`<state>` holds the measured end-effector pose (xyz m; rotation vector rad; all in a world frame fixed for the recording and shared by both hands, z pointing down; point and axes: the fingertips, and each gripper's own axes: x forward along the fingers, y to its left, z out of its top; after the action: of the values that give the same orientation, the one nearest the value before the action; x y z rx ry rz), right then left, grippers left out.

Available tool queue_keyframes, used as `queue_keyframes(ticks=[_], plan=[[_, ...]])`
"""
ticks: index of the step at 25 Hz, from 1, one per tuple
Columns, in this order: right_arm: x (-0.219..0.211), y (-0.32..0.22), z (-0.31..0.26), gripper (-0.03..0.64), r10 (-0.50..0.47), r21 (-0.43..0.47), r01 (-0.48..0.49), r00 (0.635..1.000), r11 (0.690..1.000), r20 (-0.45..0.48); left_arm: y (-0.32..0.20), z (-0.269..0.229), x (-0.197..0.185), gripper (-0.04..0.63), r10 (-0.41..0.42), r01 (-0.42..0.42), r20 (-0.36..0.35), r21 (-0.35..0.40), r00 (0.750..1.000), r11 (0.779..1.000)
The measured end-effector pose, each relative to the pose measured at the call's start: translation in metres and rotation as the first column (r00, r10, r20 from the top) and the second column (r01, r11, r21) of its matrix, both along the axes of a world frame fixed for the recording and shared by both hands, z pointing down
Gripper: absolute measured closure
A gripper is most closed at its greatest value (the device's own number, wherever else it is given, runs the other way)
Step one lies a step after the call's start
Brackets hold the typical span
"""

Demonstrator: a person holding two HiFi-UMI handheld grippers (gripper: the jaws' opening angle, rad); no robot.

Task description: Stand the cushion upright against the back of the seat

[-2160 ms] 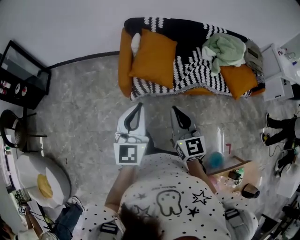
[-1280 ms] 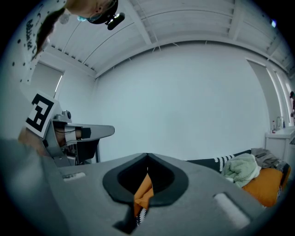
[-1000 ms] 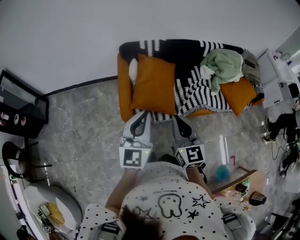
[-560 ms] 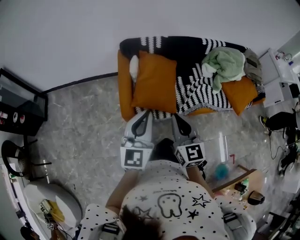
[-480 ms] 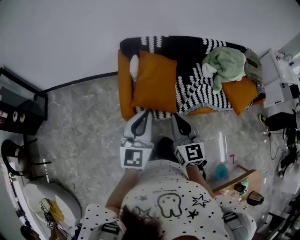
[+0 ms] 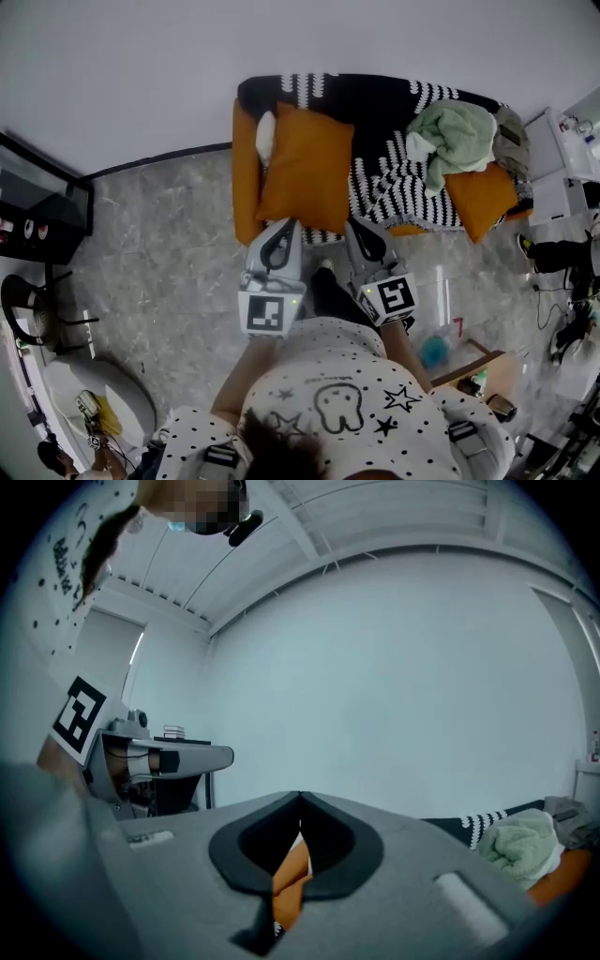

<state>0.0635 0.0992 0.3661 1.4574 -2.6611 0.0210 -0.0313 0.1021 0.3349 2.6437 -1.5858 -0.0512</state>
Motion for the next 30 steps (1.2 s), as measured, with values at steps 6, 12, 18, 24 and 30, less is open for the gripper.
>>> queue_keyframes(ticks=[6, 12, 18, 24, 30], plan=[[0.016, -0.036, -0.006, 0.618, -0.05, 0.017, 0.05, 0.998, 0.999, -0.032, -0.034, -0.003, 0.025, 0.598, -0.008, 0.008, -0.015, 0.017, 1.0, 1.0], [0.03, -0.053, 0.005, 0.618, -0.066, -0.004, 0.066, 0.997, 0.998, -0.031, -0.063, -0.001, 0.044, 0.598, -0.032, 0.032, -0.019, 0.018, 0.999, 0.999], [0.049, -0.08, 0.009, 0.618, -0.094, -0.03, 0.093, 0.996, 0.995, -0.012, -0.09, -0.004, 0.06, 0.598, -0.072, 0.072, -0.02, 0.016, 0.997, 0.997], [0.062, -0.097, 0.013, 0.618, -0.118, -0.035, 0.118, 0.993, 0.992, 0.001, -0.102, -0.003, 0.065, 0.598, -0.132, 0.132, -0.006, 0.011, 0.991, 0.991], [0.069, -0.104, 0.017, 0.618, -0.124, -0.043, 0.124, 0.992, 0.991, 0.009, -0.108, 0.003, 0.068, 0.598, -0.165, 0.164, 0.011, 0.008, 0.986, 0.986]])
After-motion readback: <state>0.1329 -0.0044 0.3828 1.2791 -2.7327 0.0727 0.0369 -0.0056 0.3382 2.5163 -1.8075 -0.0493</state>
